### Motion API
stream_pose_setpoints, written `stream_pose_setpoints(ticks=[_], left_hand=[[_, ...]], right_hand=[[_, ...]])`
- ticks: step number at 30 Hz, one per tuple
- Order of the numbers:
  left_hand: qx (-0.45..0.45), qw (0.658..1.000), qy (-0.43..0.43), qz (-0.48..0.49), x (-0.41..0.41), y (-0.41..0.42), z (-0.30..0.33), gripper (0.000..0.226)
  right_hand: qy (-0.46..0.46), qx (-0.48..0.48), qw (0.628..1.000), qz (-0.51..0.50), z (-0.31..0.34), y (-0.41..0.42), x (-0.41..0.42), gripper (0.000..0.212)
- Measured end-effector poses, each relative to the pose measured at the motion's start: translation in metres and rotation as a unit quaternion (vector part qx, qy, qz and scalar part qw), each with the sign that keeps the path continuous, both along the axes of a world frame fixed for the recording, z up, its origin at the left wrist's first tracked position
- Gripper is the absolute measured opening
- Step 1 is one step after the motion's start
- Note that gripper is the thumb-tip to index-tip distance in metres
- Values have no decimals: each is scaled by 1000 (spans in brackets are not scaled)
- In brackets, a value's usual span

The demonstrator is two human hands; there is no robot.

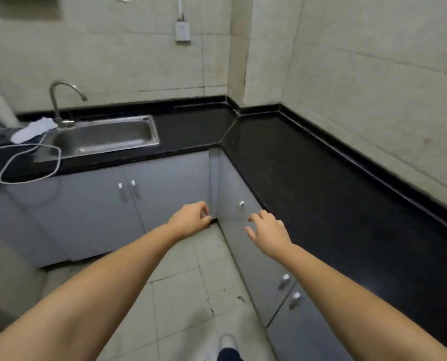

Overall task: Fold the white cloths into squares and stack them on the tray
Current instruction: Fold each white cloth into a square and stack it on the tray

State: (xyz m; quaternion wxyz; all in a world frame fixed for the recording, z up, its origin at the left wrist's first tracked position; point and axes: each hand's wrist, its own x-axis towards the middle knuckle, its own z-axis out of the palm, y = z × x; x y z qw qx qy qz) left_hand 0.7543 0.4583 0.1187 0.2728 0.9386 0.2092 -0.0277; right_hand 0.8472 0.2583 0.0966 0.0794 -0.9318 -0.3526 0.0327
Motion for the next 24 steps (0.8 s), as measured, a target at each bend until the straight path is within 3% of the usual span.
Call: stream_pose_setpoints(ticks=[8,19,24], left_hand=[[23,988,84,129,-4,148,-31,27],[-43,927,26,372,-50,340,-30,20],[-39,919,4,392,-68,453,-28,16]], right_hand=[[68,-33,990,118,-31,171,59,36],[86,-64,934,340,-28,453,72,37],[99,-49,919,379,-29,582,52,35]])
